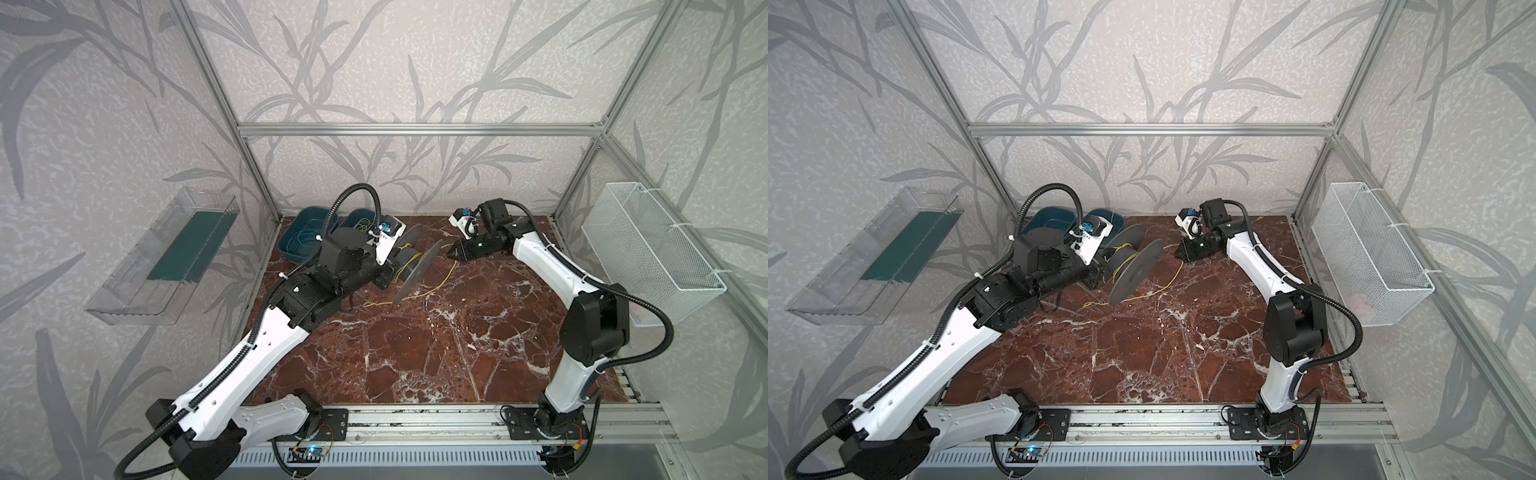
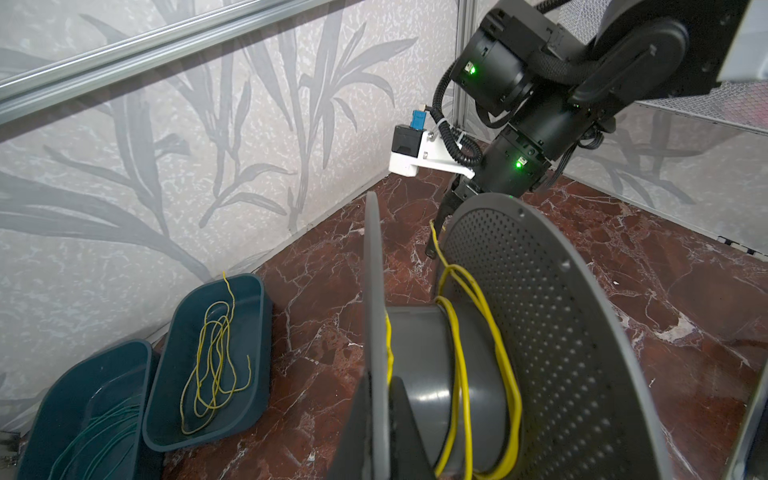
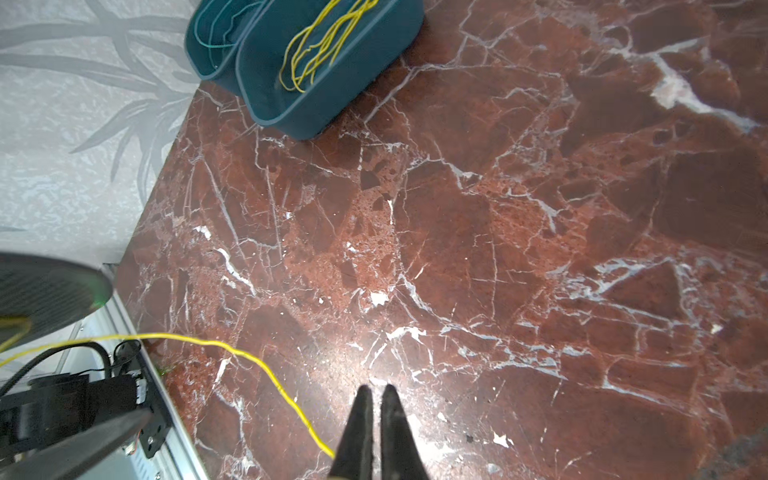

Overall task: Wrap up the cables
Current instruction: 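Release the cable and draw the right gripper back while the left holds the spool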

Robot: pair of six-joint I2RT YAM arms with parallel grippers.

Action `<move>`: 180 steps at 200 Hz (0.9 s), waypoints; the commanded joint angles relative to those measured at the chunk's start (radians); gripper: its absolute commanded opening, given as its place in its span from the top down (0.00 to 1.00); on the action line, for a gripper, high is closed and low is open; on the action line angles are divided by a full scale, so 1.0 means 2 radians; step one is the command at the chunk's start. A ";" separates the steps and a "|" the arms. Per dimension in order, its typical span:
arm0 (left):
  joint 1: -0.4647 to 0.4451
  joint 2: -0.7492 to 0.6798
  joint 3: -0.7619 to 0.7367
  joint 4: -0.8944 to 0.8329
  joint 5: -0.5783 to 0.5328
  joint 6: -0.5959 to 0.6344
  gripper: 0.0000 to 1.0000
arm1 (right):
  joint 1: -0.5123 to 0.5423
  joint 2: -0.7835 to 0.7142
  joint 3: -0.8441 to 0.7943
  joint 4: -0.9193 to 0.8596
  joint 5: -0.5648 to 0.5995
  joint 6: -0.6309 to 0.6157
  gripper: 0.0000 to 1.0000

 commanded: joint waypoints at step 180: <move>0.006 -0.034 0.045 0.126 0.037 -0.024 1.00 | -0.052 -0.047 -0.193 0.133 0.025 0.114 0.65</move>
